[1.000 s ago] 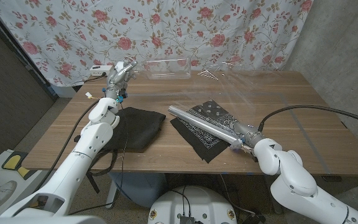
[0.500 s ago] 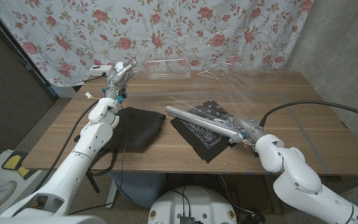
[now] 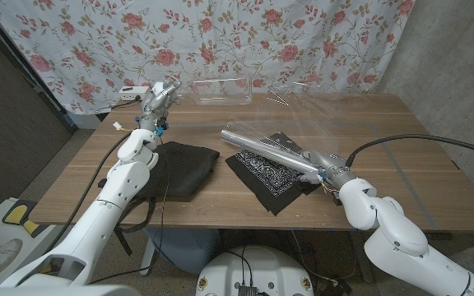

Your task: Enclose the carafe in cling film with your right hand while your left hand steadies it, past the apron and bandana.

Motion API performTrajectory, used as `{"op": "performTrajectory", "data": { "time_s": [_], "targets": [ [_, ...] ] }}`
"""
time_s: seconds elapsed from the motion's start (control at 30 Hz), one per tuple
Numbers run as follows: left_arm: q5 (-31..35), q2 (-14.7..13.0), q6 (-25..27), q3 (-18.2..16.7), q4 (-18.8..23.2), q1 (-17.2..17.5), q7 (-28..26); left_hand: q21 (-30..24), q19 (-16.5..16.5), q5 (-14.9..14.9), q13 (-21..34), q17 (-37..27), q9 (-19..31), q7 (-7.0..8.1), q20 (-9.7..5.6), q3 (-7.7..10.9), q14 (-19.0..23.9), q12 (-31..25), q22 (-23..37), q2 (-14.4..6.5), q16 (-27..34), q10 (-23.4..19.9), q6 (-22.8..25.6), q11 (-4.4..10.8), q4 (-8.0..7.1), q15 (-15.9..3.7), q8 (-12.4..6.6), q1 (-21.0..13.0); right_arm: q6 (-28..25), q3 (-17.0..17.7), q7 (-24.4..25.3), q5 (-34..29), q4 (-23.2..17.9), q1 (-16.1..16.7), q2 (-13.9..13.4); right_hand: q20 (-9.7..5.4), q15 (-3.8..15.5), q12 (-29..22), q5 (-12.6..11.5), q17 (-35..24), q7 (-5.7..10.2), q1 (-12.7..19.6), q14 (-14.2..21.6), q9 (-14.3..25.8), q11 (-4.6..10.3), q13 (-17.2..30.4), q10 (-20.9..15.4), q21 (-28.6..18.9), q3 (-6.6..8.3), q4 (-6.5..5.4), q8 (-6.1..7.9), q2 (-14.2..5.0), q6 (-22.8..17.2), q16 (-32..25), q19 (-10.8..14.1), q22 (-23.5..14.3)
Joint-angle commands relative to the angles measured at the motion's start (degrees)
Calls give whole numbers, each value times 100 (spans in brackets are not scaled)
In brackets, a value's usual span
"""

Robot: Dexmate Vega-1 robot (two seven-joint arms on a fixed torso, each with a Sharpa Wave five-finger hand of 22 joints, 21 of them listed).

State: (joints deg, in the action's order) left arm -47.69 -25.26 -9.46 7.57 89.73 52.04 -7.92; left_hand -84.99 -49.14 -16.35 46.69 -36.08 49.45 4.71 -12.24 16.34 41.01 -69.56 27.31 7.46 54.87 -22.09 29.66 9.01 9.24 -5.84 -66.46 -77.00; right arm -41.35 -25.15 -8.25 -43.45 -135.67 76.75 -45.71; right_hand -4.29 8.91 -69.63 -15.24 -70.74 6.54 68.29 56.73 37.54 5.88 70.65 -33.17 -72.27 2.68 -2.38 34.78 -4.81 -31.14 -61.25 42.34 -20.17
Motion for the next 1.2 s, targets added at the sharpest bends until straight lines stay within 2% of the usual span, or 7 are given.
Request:
{"op": "performTrajectory", "data": {
  "time_s": [0.03,0.17,0.33,0.63,0.97,1.2],
  "targets": [
    [17,13,16,38,-53,-54,-2,-19,-17,-53,8,-22,-7,24,-49,60,343,-44,1,-1562,2695,-8,27,30,6,-321,-259,-1512,170,111,217,305,89,22,-26,-513,330,-1066,178,-34,170,-916,-163,21,426,24,-476,-8,-41,-344,50,-534,-229,-722,-41,188],
    [21,10,15,44,-61,-61,-2,-26,-20,-55,12,-40,-9,42,-48,62,321,-54,3,-1564,2701,-11,34,38,5,-345,-274,-1509,156,129,223,360,81,18,-48,-472,329,-1051,182,-28,166,-1285,-307,-26,460,-58,-260,119,24,-657,62,-636,-304,-836,-8,454],
    [-1,13,7,36,-59,-62,15,-25,-14,-57,5,-33,-12,46,-48,65,322,-58,-7,-1561,2703,-7,26,33,10,-334,-290,-1510,127,162,210,404,71,-3,-102,-453,328,-1158,150,-29,155,-1492,-353,-35,474,2,-296,179,109,-799,89,-700,-377,-907,26,549],
    [-99,3,30,-30,-2,-5,32,-32,-7,-58,5,-27,-24,48,-48,70,303,-71,-11,-1562,2699,-1,1,35,10,-334,-307,-1506,-3,151,203,344,78,-44,-187,-437,329,-1232,127,-30,136,-1614,-387,-43,469,10,-298,201,169,-811,100,-655,-407,-968,32,570],
    [-143,-13,18,-68,36,63,93,-38,0,-61,0,-37,-45,52,-48,75,322,-87,-17,-1565,2726,-2,4,31,9,-329,-337,-1503,-152,446,303,456,7,107,-304,-424,329,-1229,102,-27,155,-1734,-434,-48,480,-50,-215,205,237,-784,105,-626,-414,-1050,25,613],
    [-246,-19,50,-122,68,108,166,-41,5,-60,19,-3,-45,55,-48,77,330,-106,-24,-1561,2716,14,-10,36,14,-332,-363,-1504,-245,515,310,455,-37,108,-422,-422,329,-1308,85,-27,139,-1839,-457,-54,488,-8,-259,219,282,-800,123,-635,-456,-1108,26,635]
  ]
}}
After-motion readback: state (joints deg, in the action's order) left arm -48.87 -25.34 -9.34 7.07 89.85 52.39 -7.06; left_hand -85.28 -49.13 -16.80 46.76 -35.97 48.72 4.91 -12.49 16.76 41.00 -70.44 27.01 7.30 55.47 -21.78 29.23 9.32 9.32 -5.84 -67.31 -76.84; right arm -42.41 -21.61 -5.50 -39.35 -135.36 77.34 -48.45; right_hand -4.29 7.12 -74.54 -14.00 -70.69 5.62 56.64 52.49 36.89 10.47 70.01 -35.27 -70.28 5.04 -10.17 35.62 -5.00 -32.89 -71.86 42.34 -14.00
